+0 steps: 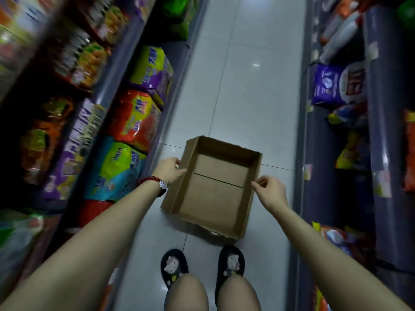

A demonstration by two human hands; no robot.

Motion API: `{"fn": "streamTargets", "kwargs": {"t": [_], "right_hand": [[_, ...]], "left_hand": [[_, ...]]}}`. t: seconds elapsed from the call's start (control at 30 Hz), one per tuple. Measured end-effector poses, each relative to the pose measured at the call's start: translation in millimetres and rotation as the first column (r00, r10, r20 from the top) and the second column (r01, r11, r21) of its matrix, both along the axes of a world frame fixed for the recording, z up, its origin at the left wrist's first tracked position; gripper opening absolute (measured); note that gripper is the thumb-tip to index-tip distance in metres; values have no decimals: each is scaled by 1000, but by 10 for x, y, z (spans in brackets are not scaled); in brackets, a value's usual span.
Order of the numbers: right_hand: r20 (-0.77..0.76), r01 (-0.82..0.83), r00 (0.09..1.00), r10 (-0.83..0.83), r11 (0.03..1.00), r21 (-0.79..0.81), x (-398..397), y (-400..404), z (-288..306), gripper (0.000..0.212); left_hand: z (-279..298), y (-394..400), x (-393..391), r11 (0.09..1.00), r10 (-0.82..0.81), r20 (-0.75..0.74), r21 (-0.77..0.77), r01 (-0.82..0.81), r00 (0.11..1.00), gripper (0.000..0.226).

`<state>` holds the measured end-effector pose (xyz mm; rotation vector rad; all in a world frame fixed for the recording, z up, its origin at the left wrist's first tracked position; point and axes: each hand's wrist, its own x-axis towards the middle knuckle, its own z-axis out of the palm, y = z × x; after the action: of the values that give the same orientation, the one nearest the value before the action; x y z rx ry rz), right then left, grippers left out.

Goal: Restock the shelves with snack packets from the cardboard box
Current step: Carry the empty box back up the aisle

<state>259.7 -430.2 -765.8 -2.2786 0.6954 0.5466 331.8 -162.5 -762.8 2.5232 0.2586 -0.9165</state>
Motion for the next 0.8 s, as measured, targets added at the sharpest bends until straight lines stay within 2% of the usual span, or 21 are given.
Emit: {"fn": "streamTargets", "kwargs": {"t": [0.27, 0.53, 0.63, 0.7, 0.8], "right_hand": [[-71, 201, 977, -200, 980, 5, -110, -121, -1521, 45], [-91, 397, 916, -391, 917, 47, -261, -181, -2551, 83], [-88, 467, 884, -460, 880, 92, -309, -153, -2792, 79], [-93, 479, 878, -470, 871, 113, -328, -124, -2923, 69], [-90, 460, 887, -452, 881, 113, -320, -91, -3020, 52]], "left_hand": [[-1580, -56, -18, 998, 57, -32, 9, -57, 998, 63], [-2576, 84, 11, 953, 239, -44, -179, -243, 970, 89], [-2763, 99, 0, 931, 299, -56, -203, -305, 952, 89], [-2865, 79, -18, 922, 334, -72, -181, -342, 940, 77], [-2942, 48, -11, 943, 281, -44, -173, -285, 959, 50]]}}
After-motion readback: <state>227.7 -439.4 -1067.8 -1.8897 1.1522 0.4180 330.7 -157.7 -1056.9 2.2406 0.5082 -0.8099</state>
